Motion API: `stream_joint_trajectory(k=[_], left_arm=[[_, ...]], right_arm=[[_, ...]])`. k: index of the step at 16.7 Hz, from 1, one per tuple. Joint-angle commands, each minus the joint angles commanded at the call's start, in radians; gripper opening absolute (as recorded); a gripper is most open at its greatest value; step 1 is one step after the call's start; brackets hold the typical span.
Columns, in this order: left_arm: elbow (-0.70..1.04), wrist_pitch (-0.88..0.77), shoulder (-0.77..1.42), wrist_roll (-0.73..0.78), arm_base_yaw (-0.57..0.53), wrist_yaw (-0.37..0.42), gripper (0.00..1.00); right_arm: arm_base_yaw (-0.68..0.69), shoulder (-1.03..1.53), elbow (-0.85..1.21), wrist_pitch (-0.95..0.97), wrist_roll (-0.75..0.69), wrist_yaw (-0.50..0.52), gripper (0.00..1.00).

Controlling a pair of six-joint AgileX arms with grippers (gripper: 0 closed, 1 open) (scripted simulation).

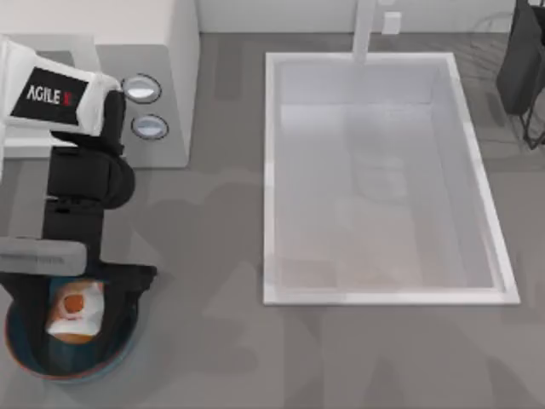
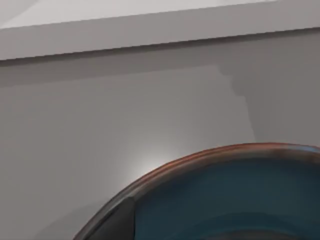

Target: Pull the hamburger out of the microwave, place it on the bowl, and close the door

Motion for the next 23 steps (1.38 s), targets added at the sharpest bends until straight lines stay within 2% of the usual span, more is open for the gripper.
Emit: stream_joint_trajectory(k=[4, 9, 13, 23], left_arm=[[-0.050, 0.057, -0.073, 0.097, 0.007, -0.003, 1.00], [-0.226, 0.254, -0.344, 0.459, 0.032, -0.016, 1.00], [-0.438, 0.492, -0.677, 0.923, 0.061, -0.030, 1.00], [-1.083, 1.218, -1.682, 2.295, 0.151, -0.074, 1.00]], right_arm=[[0.000, 0.000, 0.000, 0.000, 0.000, 0.000, 1.00], [0.000, 0.000, 0.000, 0.000, 0.000, 0.000, 1.00], [0.000, 0.000, 0.000, 0.000, 0.000, 0.000, 1.00], [0.000, 0.000, 0.000, 0.000, 0.000, 0.000, 1.00]])
